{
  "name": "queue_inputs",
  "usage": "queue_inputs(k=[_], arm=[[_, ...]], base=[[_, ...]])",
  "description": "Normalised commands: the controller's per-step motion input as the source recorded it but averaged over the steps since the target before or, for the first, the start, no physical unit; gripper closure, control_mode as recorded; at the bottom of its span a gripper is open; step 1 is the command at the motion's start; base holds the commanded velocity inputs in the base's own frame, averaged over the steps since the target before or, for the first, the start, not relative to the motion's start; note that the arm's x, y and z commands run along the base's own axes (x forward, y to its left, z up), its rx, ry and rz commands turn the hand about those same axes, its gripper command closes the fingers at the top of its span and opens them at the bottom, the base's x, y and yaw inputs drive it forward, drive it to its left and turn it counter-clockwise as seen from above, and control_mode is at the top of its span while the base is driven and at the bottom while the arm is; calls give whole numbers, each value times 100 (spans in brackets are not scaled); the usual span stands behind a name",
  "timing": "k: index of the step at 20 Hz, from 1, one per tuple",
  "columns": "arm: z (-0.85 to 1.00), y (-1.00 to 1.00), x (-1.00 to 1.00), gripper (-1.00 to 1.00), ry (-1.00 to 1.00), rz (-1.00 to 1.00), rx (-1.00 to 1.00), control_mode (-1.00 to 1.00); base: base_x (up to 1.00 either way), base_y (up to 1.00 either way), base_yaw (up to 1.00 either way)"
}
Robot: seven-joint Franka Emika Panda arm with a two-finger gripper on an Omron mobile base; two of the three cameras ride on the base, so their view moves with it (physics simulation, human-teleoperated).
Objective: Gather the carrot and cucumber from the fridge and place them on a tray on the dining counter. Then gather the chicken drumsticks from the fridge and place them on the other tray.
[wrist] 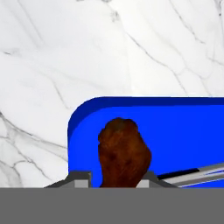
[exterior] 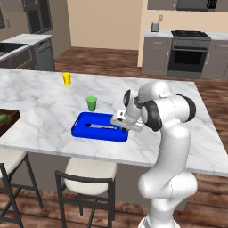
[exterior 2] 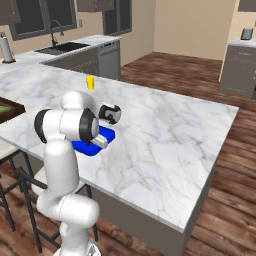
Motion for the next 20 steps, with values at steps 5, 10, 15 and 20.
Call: queue_inputs(k=[5,10,15,20], arm=[[6,26,61,-100,30,0,-7,-100],[23,23,53,-100,27,0,-5,-100],[64,14,25,-100,11,0,0,-100],[87,1,4,-100,1,0,0,-100]], base=[[0,0,0],[0,0,0],[0,0,0],[0,0,0]])
